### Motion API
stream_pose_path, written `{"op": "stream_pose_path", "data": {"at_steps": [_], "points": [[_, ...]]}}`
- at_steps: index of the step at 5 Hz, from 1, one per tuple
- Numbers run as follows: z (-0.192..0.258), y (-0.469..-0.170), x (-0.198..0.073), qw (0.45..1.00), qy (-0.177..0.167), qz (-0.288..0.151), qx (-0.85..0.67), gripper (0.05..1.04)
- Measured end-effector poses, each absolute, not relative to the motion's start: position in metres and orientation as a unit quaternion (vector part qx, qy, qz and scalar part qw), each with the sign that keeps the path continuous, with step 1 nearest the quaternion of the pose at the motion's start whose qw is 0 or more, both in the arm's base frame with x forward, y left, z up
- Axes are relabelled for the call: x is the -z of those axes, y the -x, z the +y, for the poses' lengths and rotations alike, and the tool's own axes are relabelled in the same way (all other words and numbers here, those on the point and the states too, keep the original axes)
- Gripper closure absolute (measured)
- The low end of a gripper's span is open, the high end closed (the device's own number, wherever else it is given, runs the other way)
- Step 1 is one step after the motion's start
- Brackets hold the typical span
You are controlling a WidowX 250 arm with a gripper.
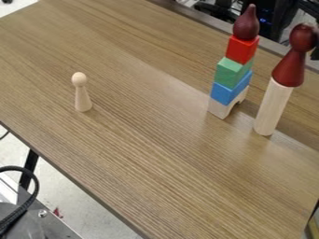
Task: Took the red block and put it in the middle
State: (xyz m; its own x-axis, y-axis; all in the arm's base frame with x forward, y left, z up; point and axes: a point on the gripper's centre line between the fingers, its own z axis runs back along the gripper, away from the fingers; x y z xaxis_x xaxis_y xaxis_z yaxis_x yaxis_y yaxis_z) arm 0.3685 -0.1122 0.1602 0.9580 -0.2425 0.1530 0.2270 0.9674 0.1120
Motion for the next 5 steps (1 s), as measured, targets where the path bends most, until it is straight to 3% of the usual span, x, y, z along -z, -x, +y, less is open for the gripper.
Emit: {"op": "stream_pose_path", "data": {"at_steps": [1, 2, 3, 5], "points": [[-0.112, -0.367, -0.147, 0.989, -0.051, -0.064, 0.121, 0.189], [-0.11, -0.37, -0.147, 0.99, -0.054, -0.07, 0.106, 0.454], [-0.109, -0.37, -0.148, 0.991, -0.057, -0.07, 0.099, 0.477], [-0.104, -0.379, -0.183, 0.992, -0.052, -0.091, 0.07, 0.478]]}}
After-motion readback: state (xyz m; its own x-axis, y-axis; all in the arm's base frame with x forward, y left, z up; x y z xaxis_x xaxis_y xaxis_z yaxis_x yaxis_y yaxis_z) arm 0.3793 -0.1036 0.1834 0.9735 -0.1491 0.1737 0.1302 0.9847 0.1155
